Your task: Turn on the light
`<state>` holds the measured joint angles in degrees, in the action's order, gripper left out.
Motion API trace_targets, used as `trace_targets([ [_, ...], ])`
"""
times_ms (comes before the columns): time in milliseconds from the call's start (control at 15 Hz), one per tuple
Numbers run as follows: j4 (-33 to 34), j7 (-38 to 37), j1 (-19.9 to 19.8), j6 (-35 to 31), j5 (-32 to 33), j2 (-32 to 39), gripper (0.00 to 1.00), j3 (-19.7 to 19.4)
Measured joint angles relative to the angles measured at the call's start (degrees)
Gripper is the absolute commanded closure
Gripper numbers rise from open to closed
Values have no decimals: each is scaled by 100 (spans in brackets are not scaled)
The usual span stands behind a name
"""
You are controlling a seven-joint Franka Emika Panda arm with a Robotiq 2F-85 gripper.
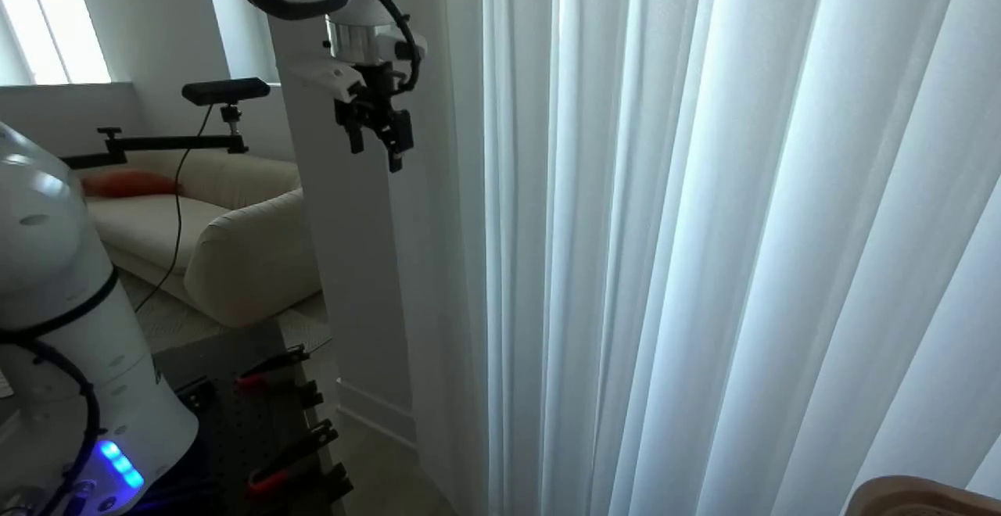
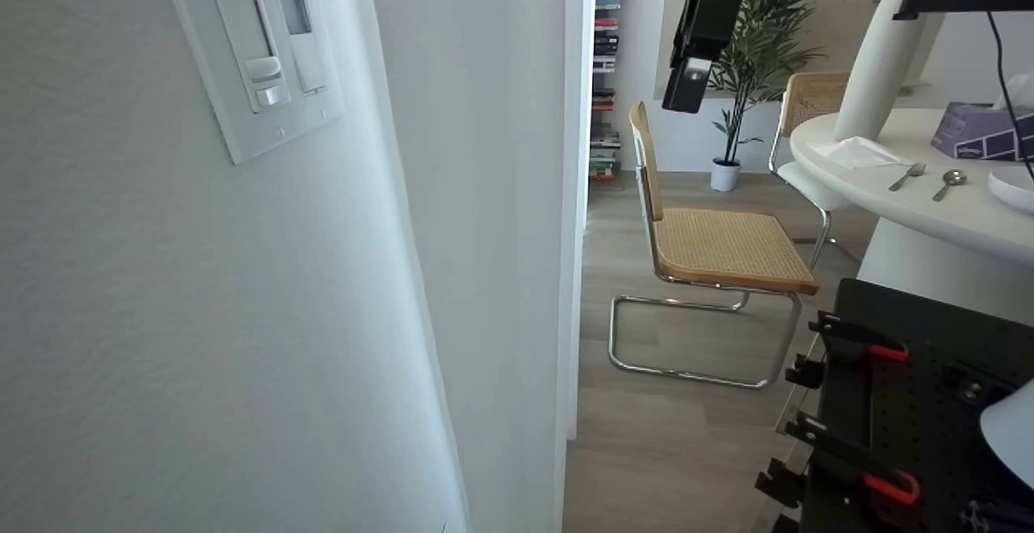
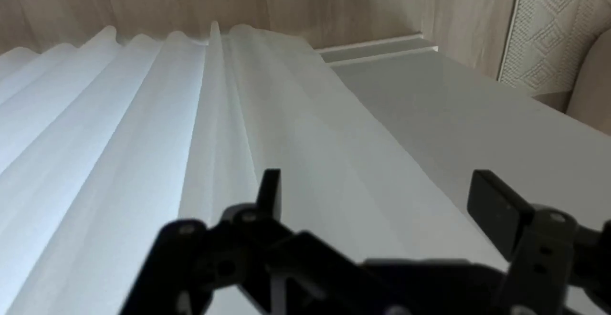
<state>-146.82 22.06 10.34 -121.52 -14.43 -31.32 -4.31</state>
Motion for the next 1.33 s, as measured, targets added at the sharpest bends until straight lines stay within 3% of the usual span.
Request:
trace_targets([
  [600,-147,-1438,883,-634,-68,0,0,1753],
  [867,-3,-2194,1036,-748,291,9,0,2451],
  [1333,568,-3231,1028,-783,1348,-44,0,2995],
])
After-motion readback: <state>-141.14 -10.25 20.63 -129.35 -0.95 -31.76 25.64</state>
